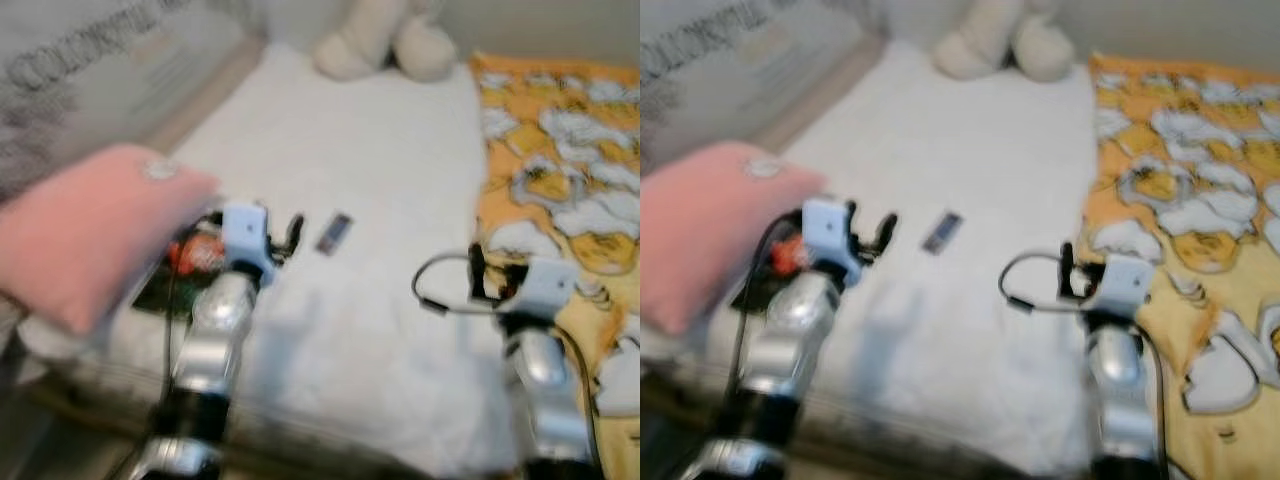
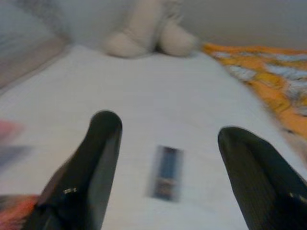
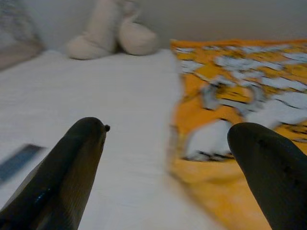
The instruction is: Clean up the room
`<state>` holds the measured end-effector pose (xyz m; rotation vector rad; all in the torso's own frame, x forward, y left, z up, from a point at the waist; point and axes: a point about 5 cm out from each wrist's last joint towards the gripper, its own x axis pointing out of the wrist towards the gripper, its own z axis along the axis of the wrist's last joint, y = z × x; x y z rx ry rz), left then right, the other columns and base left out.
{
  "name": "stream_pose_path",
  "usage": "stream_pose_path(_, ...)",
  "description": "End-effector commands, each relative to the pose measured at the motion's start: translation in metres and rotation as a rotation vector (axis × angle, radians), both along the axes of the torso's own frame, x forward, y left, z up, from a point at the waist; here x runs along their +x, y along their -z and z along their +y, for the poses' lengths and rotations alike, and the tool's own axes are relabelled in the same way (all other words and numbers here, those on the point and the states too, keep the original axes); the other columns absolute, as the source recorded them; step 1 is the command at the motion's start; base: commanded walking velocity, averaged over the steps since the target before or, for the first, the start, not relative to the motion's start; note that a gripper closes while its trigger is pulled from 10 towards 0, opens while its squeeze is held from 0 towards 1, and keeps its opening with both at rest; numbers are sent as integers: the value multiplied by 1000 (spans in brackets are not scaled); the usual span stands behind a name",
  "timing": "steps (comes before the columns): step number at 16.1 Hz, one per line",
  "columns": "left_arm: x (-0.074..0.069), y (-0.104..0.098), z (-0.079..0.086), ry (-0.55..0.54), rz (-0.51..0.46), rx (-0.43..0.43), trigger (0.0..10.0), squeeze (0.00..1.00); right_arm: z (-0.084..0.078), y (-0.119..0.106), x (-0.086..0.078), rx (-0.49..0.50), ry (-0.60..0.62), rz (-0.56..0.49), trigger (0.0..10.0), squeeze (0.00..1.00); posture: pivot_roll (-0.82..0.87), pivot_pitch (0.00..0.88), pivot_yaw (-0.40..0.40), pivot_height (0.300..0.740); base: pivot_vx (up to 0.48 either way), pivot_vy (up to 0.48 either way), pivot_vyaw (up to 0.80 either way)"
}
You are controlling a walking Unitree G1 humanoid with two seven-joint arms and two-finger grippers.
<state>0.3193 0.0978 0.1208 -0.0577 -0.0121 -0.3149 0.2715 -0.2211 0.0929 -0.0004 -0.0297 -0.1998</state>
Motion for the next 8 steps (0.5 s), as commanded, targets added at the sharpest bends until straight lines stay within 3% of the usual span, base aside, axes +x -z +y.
stream_pose_path(1,0,0,5,-4,-7,24,10000,0,3,5,-2,25,-6,13,10000,0,-95,0,28,727,0,289,0)
stream_pose_path(6,0,2,-2,51,-4,26,10000,0,0,8,-8,22,5,17,10000,0,-129,0,44,683,0,0,0)
stream_pose_path(8,-1,3,-6,74,0,12,10000,0,-2,8,-11,24,15,18,10000,0,-140,0,49,670,0,480,0)
